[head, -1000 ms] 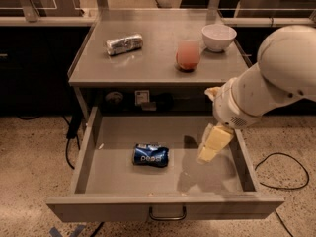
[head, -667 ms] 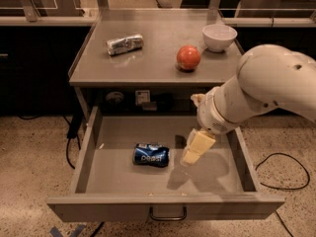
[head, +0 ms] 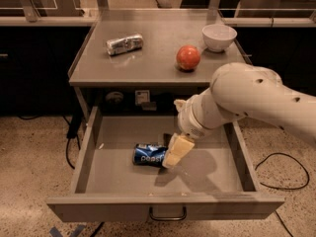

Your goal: Pick pepsi can from top drawer and place on counter

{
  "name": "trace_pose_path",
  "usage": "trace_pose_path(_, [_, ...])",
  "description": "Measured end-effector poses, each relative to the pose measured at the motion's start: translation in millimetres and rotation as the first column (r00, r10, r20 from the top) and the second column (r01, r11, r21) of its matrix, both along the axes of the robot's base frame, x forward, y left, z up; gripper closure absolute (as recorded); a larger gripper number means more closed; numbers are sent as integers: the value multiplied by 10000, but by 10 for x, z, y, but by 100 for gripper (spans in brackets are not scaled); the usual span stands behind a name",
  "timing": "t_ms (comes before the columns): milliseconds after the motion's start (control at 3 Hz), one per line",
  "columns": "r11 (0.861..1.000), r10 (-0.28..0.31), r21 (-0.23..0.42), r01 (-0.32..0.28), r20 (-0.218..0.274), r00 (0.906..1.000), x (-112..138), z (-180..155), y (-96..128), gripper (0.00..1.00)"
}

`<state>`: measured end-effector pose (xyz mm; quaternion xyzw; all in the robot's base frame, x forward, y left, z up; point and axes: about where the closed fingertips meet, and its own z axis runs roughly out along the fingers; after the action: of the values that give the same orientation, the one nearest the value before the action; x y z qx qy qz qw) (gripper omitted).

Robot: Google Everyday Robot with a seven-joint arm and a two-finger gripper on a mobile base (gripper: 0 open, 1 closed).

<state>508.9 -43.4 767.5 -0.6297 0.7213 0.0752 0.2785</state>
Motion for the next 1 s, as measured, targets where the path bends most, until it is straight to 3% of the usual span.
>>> trace_pose_path(333, [9998, 157, 121, -153, -301, 9994, -74, -347, 433, 0])
trace_pose_path(1000, [9998, 137, 112, -133, -384, 9992, -85, -510, 411, 0])
